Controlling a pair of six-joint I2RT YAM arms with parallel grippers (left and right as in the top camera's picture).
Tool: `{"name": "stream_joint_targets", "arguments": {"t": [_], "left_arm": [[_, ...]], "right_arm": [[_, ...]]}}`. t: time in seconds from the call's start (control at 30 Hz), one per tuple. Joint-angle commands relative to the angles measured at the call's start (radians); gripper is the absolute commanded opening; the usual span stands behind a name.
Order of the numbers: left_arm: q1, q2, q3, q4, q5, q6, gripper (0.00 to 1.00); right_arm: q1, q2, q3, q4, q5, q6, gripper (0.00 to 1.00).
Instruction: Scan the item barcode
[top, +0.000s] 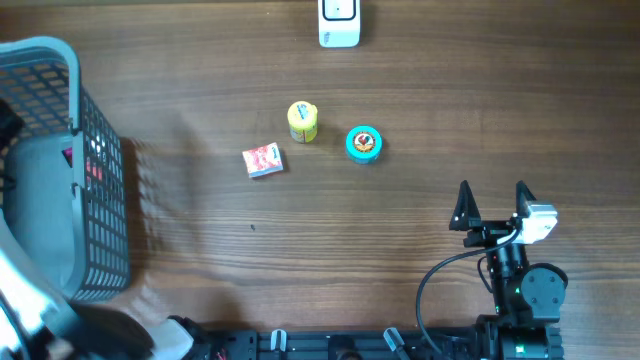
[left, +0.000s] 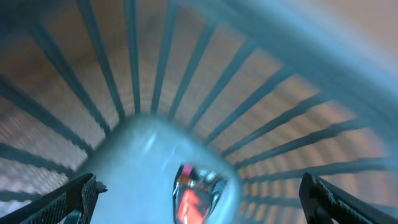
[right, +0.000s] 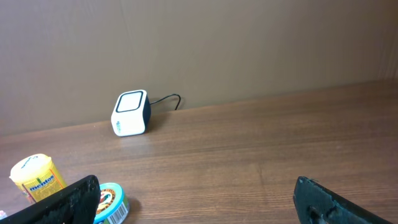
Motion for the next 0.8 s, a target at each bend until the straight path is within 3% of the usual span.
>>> {"name": "stream_joint_targets", "arguments": {"t": [0.0, 0.23, 0.47, 0.77], "left_arm": [[0.003, 0.137, 0.001, -0.034, -0.005, 0.019, 1.00], [-0.003, 0.292, 0.001, -0.096, -0.006, 0.058, 1.00], [-0.068, 0.311, 0.001, -0.130, -0.018, 0.160, 1.00], [-0.223, 0.324, 0.001, -0.152, -0.276, 0.209, 1.00]], "right_arm": [[0.004, -0.005, -0.001, 0.002, 0.006, 0.008, 1.00], [0.004, -0.005, -0.001, 0.002, 0.006, 0.008, 1.00], [0.004, -0.005, -0.001, 0.002, 0.007, 0.008, 1.00], [0.004, -0.005, -0.001, 0.003, 0.007, 0.008, 1.00]]}}
